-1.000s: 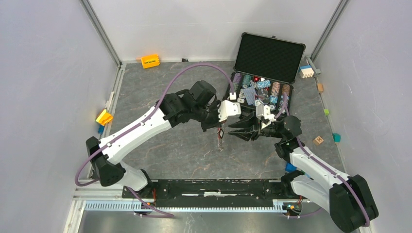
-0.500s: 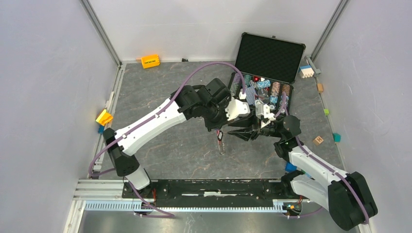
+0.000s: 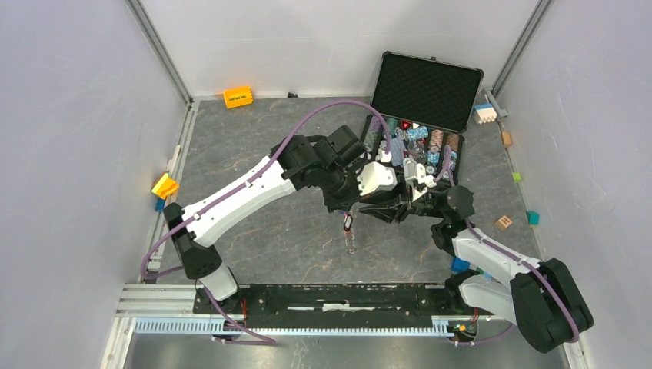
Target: Put the keys on the keyring
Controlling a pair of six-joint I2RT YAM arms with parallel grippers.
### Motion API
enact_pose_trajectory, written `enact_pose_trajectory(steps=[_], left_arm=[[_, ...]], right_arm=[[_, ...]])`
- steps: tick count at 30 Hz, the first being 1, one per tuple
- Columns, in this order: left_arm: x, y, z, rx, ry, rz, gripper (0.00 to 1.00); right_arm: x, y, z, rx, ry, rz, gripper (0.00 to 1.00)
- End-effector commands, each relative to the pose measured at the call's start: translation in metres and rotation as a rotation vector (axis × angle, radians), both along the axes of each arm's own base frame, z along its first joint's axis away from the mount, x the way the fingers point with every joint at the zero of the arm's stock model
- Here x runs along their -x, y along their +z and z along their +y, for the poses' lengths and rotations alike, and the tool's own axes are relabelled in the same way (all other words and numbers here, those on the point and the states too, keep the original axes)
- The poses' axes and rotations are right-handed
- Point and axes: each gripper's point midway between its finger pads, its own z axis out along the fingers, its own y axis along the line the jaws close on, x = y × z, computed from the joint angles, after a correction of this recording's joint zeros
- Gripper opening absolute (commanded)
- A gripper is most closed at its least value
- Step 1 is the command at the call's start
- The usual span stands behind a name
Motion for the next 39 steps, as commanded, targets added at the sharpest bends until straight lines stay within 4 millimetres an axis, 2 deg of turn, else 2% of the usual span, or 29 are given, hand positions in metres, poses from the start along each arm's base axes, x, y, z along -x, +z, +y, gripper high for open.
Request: enact_pose_trajectory(steps=[1, 22, 30, 39], left_arm=[[0.008, 0.015, -0.01, 0.064, -0.032, 0.006, 0.02], [0.015, 0.011, -0.015, 0.067, -0.065, 0.033, 0.02], [0.017, 0.009, -0.016, 0.066, -0.073, 0.043, 0.02], [0.019, 0.006, -0.017, 0.061, -0.081, 0.049, 0.02]], right_arm=[[0.012, 0.015, 0.001, -0.044, 0.045, -0.056, 0.35], [0.024, 0.011, 0.012, -0.025, 0.112, -0.059, 0.27], [0.023, 0.01, 0.015, -0.019, 0.115, -0.055, 0.19], [0.023, 0.009, 0.015, -0.015, 0.113, -0.053, 0.18]])
